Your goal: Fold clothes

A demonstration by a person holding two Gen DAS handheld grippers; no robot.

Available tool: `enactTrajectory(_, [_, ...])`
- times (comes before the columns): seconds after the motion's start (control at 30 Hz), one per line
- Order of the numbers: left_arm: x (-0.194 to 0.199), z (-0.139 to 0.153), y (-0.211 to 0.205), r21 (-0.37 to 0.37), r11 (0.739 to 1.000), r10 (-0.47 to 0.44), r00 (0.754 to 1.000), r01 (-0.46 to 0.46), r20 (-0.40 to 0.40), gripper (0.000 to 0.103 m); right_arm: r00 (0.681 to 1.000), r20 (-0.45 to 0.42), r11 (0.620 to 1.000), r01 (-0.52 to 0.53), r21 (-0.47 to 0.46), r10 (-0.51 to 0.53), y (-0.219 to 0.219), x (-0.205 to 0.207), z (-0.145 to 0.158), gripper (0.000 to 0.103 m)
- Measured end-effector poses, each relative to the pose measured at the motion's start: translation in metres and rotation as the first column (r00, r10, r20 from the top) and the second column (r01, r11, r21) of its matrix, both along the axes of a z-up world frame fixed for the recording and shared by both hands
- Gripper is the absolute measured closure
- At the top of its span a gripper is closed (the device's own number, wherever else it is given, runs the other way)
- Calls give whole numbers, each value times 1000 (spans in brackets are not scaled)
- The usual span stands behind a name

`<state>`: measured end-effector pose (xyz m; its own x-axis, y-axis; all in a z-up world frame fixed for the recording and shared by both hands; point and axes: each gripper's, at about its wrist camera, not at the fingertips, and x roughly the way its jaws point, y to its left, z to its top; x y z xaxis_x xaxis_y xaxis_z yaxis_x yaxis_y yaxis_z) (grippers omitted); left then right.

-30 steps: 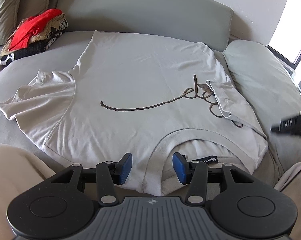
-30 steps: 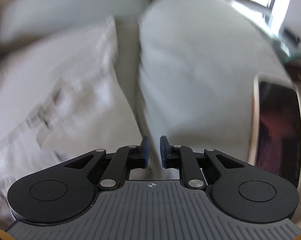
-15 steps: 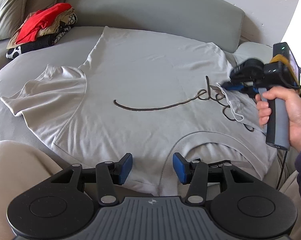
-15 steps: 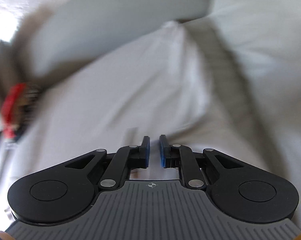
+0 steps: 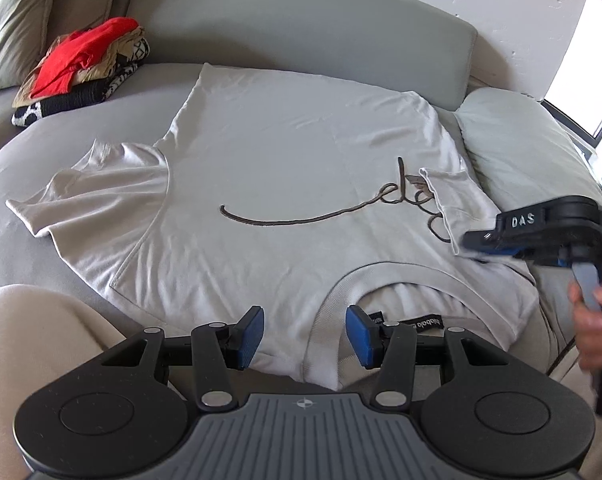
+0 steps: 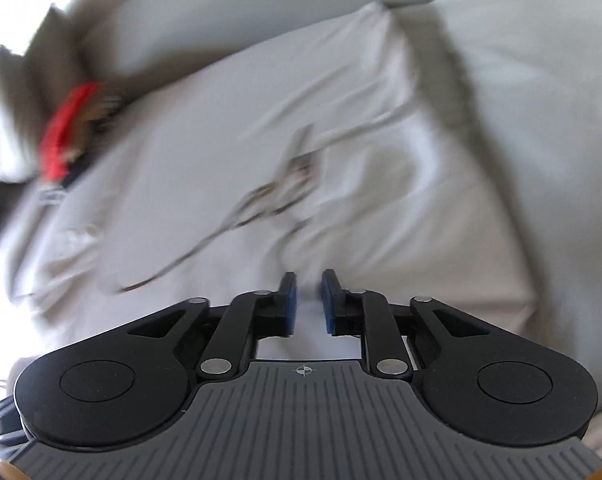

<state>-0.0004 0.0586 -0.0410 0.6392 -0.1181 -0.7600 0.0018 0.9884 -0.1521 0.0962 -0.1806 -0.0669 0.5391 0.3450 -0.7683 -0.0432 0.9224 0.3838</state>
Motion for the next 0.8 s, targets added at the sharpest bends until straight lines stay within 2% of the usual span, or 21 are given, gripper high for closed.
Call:
enactTrajectory(0.07, [-3,2,1,-1,1000,5,1000,-5,3,55,999,29,999,37,7,-37,-5,-8,8,83])
enactTrajectory(0.1, [-4,2,2,-2,1000,8,1000,-8,4,55,996,58,997,71,-23,-70,-11,-6,11,83])
enactTrajectory(0.23, [-10,5,5,-4,1000,16,1000,-16,10,54,975,112,951,211,-228,-190,-31,1,10,79])
enactTrajectory(0.33, [-12,5,5,-3,1000,17,1000,-17,7,54,970,71,929,245,-278,-235,-49,2,-8,79])
enactTrajectory(0.4, [-13,5,5,-4,1000,16,1000,-16,1,54,974,5,922,217,-320,-228,-52,0,-21,79])
enactTrajectory(0.47, [-14,5,5,-3,1000,15,1000,-15,2,54,977,8,908,200,-368,-212,-50,-8,-23,77])
enactTrajectory(0.53, [-15,5,8,-3,1000,21,1000,-21,5,54,973,-24,901,203,-384,-229,-52,-13,-18,77])
enactTrajectory(0.6, [-15,8,15,-11,999,40,999,-40,10,54,963,-31,900,239,-363,-268,-60,-23,-7,74])
enactTrajectory(0.67, [-16,15,28,-23,997,76,997,-75,31,54,968,4,929,244,-278,-253,-57,-34,6,65])
enactTrajectory(0.7, [-16,19,35,-31,995,97,994,-95,41,54,971,29,945,237,-225,-237,-54,-40,14,50])
enactTrajectory(0.73, [-17,23,46,-45,991,128,990,-126,50,53,974,54,958,228,-172,-222,-51,-45,21,41])
enactTrajectory(0.8, [-18,31,74,-99,975,206,977,-200,52,53,978,91,978,194,-76,-187,-42,-54,33,40])
